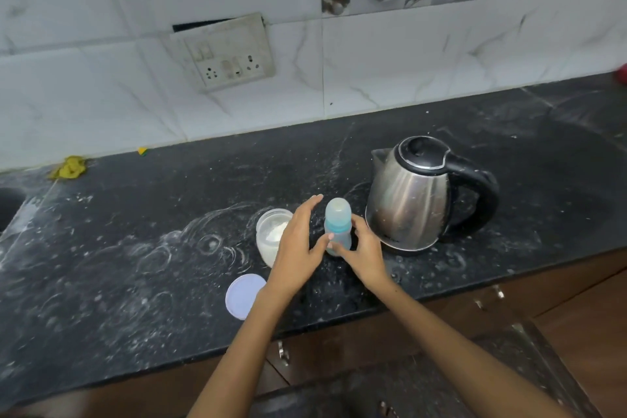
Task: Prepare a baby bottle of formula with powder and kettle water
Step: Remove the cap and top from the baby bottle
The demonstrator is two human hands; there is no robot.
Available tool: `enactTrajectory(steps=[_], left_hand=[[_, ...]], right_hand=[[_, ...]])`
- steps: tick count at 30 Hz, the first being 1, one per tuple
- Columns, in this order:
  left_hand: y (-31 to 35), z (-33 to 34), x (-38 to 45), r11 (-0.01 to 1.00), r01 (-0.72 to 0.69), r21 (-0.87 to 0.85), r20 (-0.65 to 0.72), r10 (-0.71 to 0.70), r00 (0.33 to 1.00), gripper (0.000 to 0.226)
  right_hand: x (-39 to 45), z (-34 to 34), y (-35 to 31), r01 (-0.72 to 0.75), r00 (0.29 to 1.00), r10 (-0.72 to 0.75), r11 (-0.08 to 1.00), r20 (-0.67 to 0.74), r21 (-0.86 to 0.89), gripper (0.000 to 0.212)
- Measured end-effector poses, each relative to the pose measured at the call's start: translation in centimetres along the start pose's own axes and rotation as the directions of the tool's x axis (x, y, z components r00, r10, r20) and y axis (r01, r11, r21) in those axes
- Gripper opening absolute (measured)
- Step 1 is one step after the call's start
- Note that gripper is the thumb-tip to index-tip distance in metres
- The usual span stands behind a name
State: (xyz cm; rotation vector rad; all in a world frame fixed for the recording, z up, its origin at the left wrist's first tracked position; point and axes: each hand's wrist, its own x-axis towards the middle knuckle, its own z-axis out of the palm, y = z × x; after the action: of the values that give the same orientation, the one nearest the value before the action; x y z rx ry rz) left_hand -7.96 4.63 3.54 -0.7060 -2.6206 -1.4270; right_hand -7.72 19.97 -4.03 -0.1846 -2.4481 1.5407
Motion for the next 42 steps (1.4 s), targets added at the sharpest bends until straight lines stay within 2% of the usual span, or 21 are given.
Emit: enactTrajectory(steps=[2,4,6,9,12,15,22,26,28,30,33,35,38,42], left_hand=[[-0.5,0.2,1.2,1.000,-0.004,0.013,0.074,0.003,0.997,0.068],[-0.8,0.2,2.0,1.000,-0.027,0.008,0.146,0.026,0.989,0.072],[-1.0,-0.1,2.8,0.997,-0.039,-0.059,0.202,0.050,0.978,0.069],[-0.9,-0.9,4.1,0.986,-0.028,-0.164,0.272,0.072,0.960,0.066],[-0.5,-1.5,5.1,0.978,-0.040,-0.203,0.359,0.112,0.927,0.071],[-0.2,-1.5,5.6,0.970,-0.051,-0.238,0.357,0.136,0.924,0.067],[0.0,0.2,4.0,0.977,-0.061,-0.205,0.146,0.092,0.985,0.063],[0.9,1.9,2.8,0.993,-0.008,-0.115,-0.138,-0.008,0.990,0.062],[1.1,2.4,2.6,0.999,0.043,-0.028,-0.223,-0.048,0.974,0.063],[1.2,2.2,2.9,0.999,0.054,0.004,-0.171,-0.053,0.984,0.068],[1.2,1.0,3.3,0.995,0.024,-0.101,0.084,-0.015,0.996,0.079],[1.0,0.3,3.4,0.993,-0.025,-0.119,0.155,0.043,0.987,0.078],[0.9,0.6,3.1,0.996,-0.073,-0.059,0.045,0.076,0.996,0.071],[1.3,2.0,1.9,1.000,0.000,0.012,-0.169,0.002,0.986,0.062]], right_hand=[[0.6,-0.2,0.1,-0.010,0.999,0.008,0.999,0.040,0.054,0.056],[1.0,-0.9,0.3,-0.045,0.989,0.024,0.989,0.143,0.141,0.054],[1.0,-1.8,0.3,-0.119,0.961,0.053,0.965,0.272,0.234,0.057],[1.1,-3.1,-0.3,-0.197,0.925,0.063,0.923,0.375,0.331,0.061],[1.4,-3.9,-1.1,-0.210,0.893,0.027,0.908,0.449,0.363,0.061],[1.7,-4.2,-1.8,-0.200,0.879,0.014,0.918,0.476,0.343,0.062],[1.2,-3.4,-1.4,-0.106,0.936,0.019,0.968,0.353,0.229,0.058],[0.4,-2.3,-1.4,-0.032,0.989,0.010,0.988,0.146,0.153,0.059],[0.0,-1.9,-1.6,-0.012,0.999,0.007,0.992,0.044,0.125,0.067],[-0.1,-1.8,-1.7,-0.004,1.000,0.004,0.993,0.002,0.115,0.070],[0.0,-2.0,-2.0,-0.028,1.000,0.026,0.989,0.014,0.146,0.065],[0.0,-2.1,-2.2,-0.020,1.000,0.016,0.987,0.024,0.157,0.068],[-0.3,-1.9,-2.6,-0.028,0.999,0.031,0.991,-0.027,0.133,0.070],[-0.5,-0.7,-2.9,-0.063,0.992,0.062,0.998,-0.114,-0.005,0.060]])
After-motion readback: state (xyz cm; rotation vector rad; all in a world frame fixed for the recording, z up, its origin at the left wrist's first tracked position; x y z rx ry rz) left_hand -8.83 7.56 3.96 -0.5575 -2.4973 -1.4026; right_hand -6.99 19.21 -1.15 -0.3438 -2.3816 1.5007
